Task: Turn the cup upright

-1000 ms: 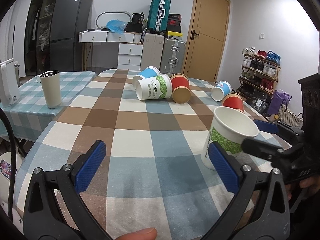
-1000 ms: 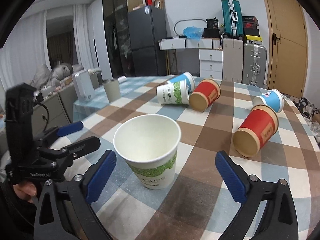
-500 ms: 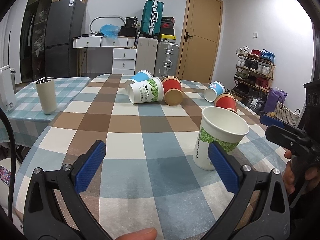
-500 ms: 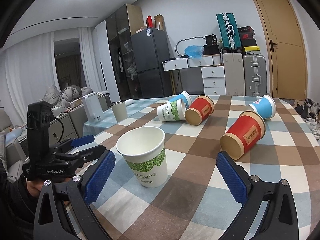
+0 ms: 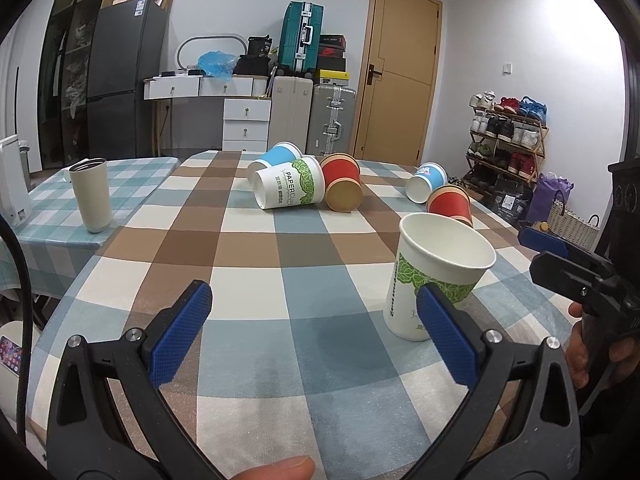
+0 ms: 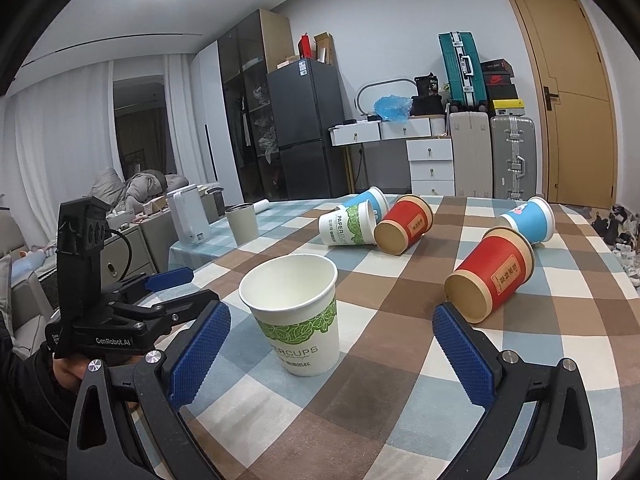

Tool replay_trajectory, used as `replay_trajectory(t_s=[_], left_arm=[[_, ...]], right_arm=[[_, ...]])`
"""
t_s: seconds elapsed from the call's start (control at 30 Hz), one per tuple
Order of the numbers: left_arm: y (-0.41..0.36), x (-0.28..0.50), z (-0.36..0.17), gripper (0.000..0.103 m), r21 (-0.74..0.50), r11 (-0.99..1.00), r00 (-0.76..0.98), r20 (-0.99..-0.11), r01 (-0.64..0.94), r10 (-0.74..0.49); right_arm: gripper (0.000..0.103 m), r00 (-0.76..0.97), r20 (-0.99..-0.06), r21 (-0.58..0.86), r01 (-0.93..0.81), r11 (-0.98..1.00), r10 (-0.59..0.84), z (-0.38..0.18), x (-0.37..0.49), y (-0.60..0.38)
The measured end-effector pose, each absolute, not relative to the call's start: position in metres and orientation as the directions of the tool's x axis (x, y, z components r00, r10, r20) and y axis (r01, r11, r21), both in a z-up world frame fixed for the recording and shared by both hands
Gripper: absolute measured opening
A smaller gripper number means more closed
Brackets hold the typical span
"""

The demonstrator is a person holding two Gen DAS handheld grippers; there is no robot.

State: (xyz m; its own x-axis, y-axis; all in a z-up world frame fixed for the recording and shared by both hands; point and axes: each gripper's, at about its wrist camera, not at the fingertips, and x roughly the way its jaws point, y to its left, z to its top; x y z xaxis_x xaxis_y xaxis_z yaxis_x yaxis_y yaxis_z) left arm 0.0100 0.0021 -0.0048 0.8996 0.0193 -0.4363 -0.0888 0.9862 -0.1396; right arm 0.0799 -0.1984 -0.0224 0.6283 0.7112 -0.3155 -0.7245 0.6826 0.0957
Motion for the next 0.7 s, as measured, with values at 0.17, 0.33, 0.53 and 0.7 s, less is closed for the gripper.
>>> replay_trajectory(t_s=[0.17, 0.33, 0.53, 0.7], left_arm=[[0.0023, 0.0095, -0.0034, 0.102, -0.14, 0.987, 0.901, -0.433, -0.083, 0.014], [0.0018, 0.0096, -0.0036, 0.102, -0.14, 0.987, 0.902, -0.432, -0.083, 0.014], [0.0012, 0.0099, -0.0037, 0.102, -0.138, 0.987, 0.902, -0.431, -0.082, 0.015], [0.0011, 0.0097, -0.0039, 0.102, -0.139, 0.987, 0.902, -0.432, -0.083, 0.015]], right_arm=[[0.103, 0.624, -0.318, 0.094, -0.728, 0.679, 0.713, -0.0231, 0.0809, -0.198], [0.103, 0.624, -0.319, 0.093, -0.729, 0.679, 0.713, -0.0234, 0.0817, -0.1978], [0.103, 0.624, -0.319, 0.092, -0.729, 0.679, 0.713, -0.0233, 0.0815, -0.1977], [0.103, 0.624, -0.318, 0.093, -0.729, 0.679, 0.714, -0.0233, 0.0814, -0.1976]])
